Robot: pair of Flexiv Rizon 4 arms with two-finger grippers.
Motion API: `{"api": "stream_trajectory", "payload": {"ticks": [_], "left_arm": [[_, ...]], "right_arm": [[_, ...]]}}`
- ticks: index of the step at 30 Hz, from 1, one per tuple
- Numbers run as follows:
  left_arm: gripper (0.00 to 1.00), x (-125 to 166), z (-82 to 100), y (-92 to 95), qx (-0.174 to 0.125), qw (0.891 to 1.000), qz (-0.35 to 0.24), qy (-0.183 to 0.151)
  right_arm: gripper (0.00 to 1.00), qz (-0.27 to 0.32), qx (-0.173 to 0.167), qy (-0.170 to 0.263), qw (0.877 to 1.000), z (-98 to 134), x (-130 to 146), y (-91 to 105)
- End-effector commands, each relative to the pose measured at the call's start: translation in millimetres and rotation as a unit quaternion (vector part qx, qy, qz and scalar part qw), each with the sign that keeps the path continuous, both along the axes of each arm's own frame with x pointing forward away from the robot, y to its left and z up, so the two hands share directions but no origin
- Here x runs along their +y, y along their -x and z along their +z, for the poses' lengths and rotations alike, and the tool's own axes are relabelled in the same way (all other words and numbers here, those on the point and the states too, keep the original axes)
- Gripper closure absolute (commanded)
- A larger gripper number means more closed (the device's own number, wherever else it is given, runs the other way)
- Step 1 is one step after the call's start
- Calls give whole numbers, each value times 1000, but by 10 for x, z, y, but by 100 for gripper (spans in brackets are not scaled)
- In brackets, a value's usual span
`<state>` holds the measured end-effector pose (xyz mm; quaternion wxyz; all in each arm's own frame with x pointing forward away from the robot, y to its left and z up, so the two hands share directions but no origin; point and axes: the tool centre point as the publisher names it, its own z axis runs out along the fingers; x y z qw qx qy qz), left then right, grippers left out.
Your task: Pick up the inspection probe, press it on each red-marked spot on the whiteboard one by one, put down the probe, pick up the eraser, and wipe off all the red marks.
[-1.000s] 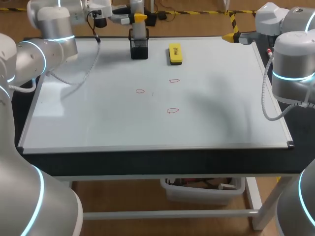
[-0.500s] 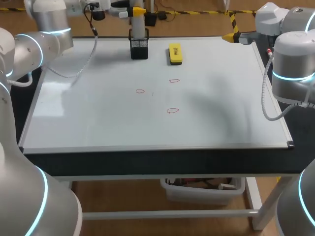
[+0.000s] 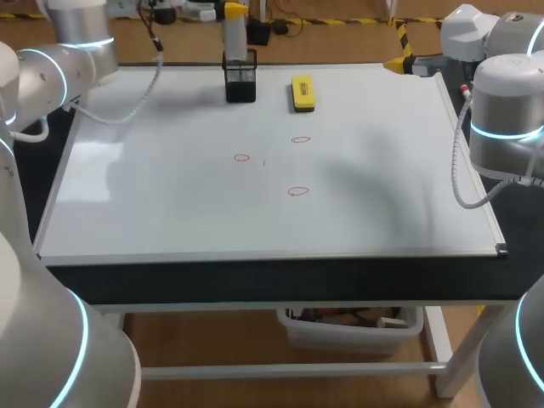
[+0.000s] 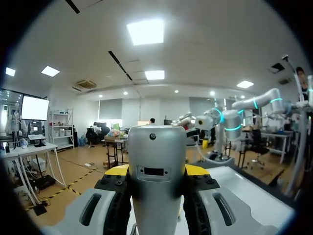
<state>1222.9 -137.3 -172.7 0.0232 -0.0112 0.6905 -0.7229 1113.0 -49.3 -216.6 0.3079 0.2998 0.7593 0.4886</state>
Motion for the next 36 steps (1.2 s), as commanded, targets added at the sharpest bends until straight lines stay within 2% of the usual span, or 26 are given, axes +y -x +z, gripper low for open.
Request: {"api": "stream_trajectory", "payload": {"ticks": [1,14,36], "left_arm": [[100,98,53,-15,-5,999,-36,-1],[100,537,100,108,-19,1000,-7,1],[100,1321,-98,373,-20,998,53,-3]], "right_arm": [[0,0,1,1,1000,2,-1,-5],[0,0,1,1,1000,2,-1,-5],[0,0,1,1,1000,2,-1,-5]]}}
